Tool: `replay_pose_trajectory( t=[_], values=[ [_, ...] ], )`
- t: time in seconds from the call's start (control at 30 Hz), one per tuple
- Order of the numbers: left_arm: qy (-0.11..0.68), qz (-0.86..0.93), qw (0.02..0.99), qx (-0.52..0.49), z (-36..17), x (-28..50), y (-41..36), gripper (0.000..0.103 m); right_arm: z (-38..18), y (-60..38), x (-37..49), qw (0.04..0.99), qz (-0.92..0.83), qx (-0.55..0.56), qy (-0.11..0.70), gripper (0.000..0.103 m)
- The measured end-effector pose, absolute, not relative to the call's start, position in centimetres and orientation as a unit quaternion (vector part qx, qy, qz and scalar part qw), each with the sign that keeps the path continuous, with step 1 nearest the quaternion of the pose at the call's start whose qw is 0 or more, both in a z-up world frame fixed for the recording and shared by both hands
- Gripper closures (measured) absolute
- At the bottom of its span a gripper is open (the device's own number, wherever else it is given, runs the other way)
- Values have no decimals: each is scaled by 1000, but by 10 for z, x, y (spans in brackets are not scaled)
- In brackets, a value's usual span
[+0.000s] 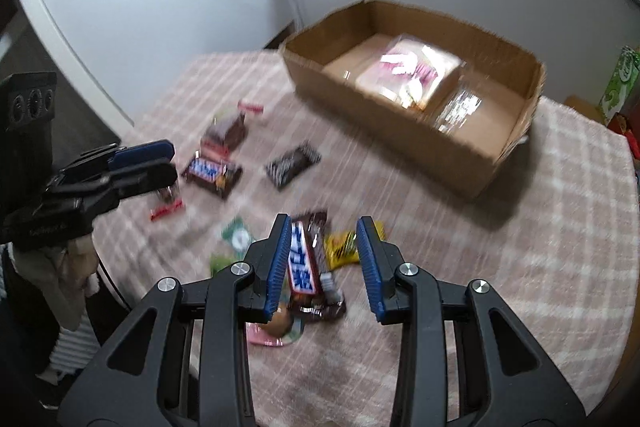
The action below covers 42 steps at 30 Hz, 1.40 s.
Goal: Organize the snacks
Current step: 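Grasp the green candy with the left gripper while the right grasps the chocolate bar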
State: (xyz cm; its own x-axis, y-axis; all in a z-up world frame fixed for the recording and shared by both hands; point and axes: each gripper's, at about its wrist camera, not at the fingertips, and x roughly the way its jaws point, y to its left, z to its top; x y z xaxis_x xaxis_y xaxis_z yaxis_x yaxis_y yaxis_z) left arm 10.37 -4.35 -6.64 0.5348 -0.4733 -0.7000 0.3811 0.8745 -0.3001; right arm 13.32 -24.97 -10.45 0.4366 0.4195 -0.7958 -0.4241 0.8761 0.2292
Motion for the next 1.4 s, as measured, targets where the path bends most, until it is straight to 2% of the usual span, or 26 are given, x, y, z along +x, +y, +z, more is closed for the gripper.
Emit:
replay_pose_trajectory(
  t=[0.23, 0.5, 0.63, 0.7, 0.77, 0.8, 0.87, 1.1, 1.17, 1.27, 1.4],
  values=[
    [451, -270, 850, -23, -94, 89, -59, 61, -127, -234, 130, 826, 259, -29, 499, 68],
    [474, -290, 829, 66, -115, 90, -89, 61, -137, -222, 129, 817, 260, -53, 512, 68],
    [482, -293, 821, 85, -124, 89, -96, 64, -138, -221, 132, 813, 261, -56, 517, 67],
    [480, -299, 819, 96, -125, 87, -100, 64, -139, -219, 134, 811, 266, -58, 518, 65],
    [479, -300, 818, 106, -127, 84, -105, 66, -141, -216, 135, 809, 267, -66, 520, 54],
    [478, -300, 818, 112, -128, 84, -107, 67, -142, -214, 136, 810, 264, -73, 519, 54],
    [477, -301, 818, 115, -127, 86, -107, 71, -144, -211, 139, 808, 263, -81, 520, 54],
    [472, -302, 819, 121, -131, 88, -109, 72, -146, -200, 140, 806, 262, -106, 520, 55],
    [469, -300, 821, 123, -131, 87, -111, 73, -146, -198, 139, 805, 265, -114, 519, 62],
    [465, -300, 823, 127, -131, 85, -111, 77, -145, -197, 136, 804, 268, -122, 517, 68],
    [468, -301, 822, 118, -132, 85, -108, 78, -145, -196, 134, 799, 273, -129, 521, 68]
  ],
)
